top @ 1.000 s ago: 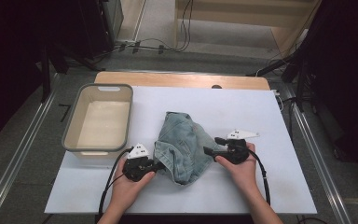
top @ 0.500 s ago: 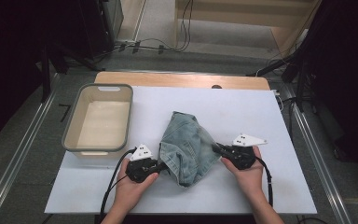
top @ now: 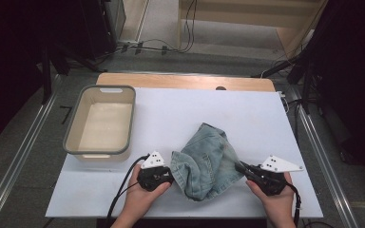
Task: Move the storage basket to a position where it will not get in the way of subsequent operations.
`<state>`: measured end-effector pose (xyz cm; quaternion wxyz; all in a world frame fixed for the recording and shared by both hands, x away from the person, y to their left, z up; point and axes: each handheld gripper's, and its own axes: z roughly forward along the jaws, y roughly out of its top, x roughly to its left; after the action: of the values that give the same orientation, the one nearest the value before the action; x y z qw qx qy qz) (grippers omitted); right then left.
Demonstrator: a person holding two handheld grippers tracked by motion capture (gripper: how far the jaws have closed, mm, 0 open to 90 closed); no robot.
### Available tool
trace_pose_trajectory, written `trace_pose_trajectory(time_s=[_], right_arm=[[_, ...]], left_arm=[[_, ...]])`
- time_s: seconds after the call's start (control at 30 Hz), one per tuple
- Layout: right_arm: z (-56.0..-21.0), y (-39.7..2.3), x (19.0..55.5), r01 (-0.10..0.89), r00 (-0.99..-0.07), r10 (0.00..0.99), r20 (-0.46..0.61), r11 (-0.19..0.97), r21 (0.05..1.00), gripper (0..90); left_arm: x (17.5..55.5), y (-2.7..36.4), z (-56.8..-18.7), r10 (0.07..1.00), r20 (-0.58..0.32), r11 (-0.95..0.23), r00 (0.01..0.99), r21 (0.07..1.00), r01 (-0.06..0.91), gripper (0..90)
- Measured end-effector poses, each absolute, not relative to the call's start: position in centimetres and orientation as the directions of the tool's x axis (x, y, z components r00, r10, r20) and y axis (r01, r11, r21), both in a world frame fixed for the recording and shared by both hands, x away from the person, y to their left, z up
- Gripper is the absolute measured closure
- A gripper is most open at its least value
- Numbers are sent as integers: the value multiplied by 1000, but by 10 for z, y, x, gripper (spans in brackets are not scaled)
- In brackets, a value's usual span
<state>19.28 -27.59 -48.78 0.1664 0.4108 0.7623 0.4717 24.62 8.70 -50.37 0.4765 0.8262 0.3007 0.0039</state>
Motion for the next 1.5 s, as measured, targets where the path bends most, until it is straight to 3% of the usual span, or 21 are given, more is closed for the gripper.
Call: trace_pose_trajectory(time_s=[0.07,0.13,0.23,0.37,0.83,1.17,1.5], right_arm=[[-490,-277,190,479,-610,781,134,228,848,777],[-488,-277,189,464,-607,785,123,225,857,656],[-480,-280,191,424,-602,789,122,187,886,484],[-475,-287,201,416,-578,807,119,166,894,413],[-473,-281,250,443,-552,823,131,157,883,377],[-507,-266,290,539,-515,843,157,176,824,348],[-523,-258,295,615,-498,848,178,201,763,395]], left_arm=[[246,89,-502,501,-288,-363,817,787,500,590],[244,94,-498,515,-278,-360,811,788,499,454],[242,105,-490,537,-264,-352,801,793,497,383],[234,123,-480,582,-209,-367,786,795,483,289],[222,175,-481,655,-181,-369,733,771,519,229],[218,189,-490,637,-219,-348,739,774,529,215],[214,193,-485,647,-211,-316,733,801,509,214]])
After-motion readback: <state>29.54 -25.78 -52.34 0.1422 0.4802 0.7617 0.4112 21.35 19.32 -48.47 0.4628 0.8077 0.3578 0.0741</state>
